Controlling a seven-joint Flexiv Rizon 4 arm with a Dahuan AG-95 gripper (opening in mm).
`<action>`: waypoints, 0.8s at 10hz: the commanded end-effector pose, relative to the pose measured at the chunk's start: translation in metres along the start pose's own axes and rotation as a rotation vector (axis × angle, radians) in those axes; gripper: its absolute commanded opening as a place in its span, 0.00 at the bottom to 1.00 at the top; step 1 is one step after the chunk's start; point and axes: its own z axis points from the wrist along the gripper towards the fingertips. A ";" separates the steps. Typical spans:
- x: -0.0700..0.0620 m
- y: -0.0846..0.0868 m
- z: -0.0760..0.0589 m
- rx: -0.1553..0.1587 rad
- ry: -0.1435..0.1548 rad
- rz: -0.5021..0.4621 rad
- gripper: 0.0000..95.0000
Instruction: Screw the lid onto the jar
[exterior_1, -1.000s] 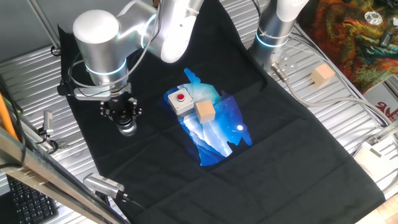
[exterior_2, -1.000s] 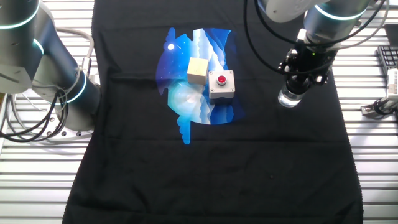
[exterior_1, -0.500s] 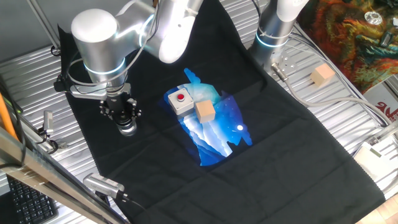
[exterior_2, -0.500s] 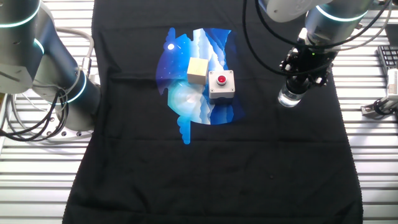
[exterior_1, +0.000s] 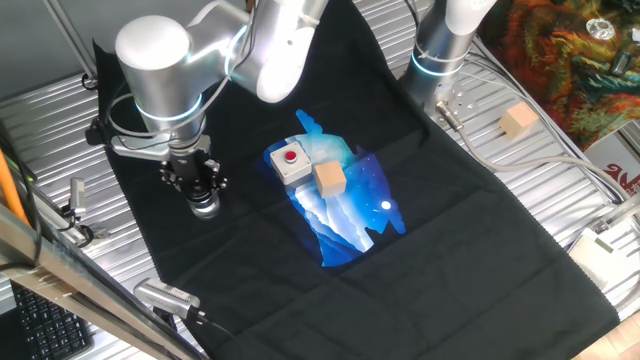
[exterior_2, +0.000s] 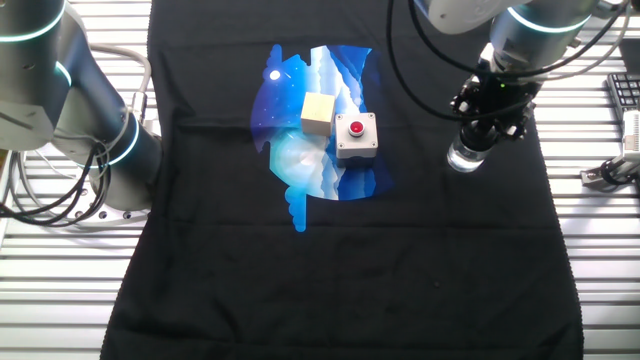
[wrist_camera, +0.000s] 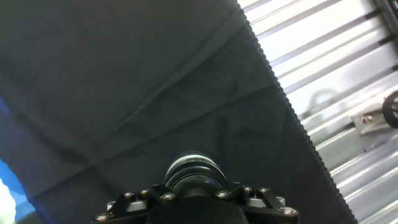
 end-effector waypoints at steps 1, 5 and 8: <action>0.000 0.000 0.000 -0.006 0.002 0.033 0.00; 0.000 0.000 0.000 -0.007 0.000 0.092 0.00; 0.000 0.000 0.000 -0.010 0.000 0.129 0.00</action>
